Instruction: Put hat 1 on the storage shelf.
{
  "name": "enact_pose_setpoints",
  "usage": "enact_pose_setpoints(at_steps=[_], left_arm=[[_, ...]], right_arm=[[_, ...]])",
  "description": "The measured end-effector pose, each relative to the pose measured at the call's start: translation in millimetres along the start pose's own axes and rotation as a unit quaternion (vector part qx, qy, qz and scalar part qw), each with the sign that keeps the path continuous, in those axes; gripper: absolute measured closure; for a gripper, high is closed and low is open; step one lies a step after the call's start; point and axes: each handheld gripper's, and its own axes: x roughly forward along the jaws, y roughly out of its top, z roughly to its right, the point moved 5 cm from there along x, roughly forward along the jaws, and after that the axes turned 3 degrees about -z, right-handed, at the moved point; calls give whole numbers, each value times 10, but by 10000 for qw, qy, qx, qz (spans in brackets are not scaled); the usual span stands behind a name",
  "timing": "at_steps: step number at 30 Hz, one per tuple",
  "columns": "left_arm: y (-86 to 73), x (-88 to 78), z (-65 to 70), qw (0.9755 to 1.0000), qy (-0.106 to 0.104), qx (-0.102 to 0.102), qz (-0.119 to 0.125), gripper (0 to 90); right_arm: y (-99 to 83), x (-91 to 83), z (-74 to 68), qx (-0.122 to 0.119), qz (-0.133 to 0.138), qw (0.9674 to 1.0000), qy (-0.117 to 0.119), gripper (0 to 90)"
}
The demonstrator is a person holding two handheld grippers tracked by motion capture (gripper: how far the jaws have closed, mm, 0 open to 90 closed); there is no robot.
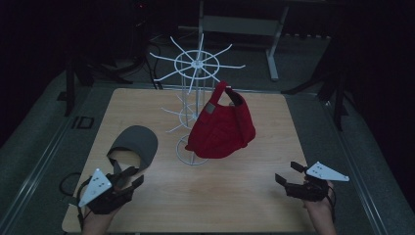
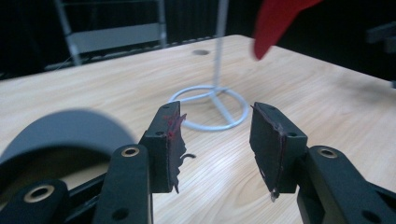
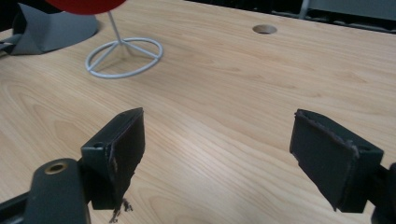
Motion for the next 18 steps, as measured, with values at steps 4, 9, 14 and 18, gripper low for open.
enact_pose_setpoints(at_steps=[4,9,14,18], left_arm=[[-142,-102,-191,9994,238,-222,-128,540],[-359,-118,-347,9972,437,-400,-458,518],[-567,-86,-451,9932,631,-473,-857,518],[-675,-57,-525,9882,779,-553,-1200,447]], right_arm=[[-112,-24,53,67,-36,9999,-75,177],[-222,-14,109,117,-59,9997,-217,177],[-339,54,137,-31,-112,9991,-397,157],[-394,67,163,-25,-119,9988,-465,156]])
